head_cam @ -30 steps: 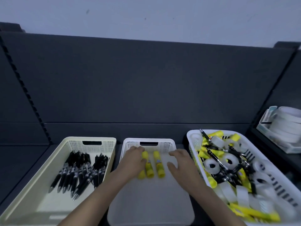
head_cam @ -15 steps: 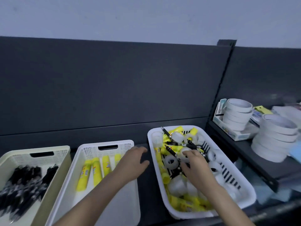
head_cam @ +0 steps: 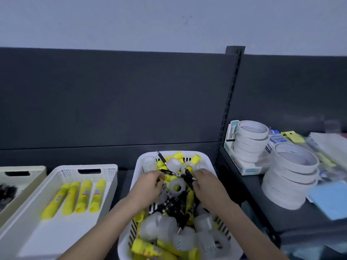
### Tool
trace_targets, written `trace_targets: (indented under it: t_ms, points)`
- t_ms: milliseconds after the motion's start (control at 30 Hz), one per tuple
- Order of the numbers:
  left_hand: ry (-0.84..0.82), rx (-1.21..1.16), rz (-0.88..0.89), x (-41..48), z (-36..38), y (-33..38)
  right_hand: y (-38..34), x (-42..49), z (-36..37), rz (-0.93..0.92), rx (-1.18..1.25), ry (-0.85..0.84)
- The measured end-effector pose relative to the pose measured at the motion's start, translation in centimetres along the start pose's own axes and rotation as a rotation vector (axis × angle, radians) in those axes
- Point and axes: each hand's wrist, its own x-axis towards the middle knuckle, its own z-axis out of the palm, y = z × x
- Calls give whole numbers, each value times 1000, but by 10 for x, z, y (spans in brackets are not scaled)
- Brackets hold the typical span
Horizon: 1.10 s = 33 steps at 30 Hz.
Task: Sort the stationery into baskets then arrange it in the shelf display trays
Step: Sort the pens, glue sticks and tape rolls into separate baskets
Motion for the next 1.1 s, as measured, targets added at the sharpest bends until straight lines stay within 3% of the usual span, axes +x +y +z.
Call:
trace_targets:
  t_ms: [133,233,500,600,700,833,1000,1100]
  points:
    - [14,11,-33,14,4,-4,-5,26,12,-30,-176,-166]
    - [-22,41,37,35,9,-8,-3,29,22,-67,-214,-222]
    - [-198,144,81,90,36,-8,9,32,15,-132,16,-212]
    - [-163,125,132,83,33,-21,16,52,6,-72,-38,-133]
    - [-244,88,173,61,17,-33,14,66,7,-76,-211,-174]
    - [-387,-13,47,43,-13,-42,2,67,10,-108,-185,-180]
    - [-80,84,136,70,-12,-33,2,55,0,-87,130,-333]
    - [-66,129,163,92,1,-26,16,74,-7,-24,46,-109]
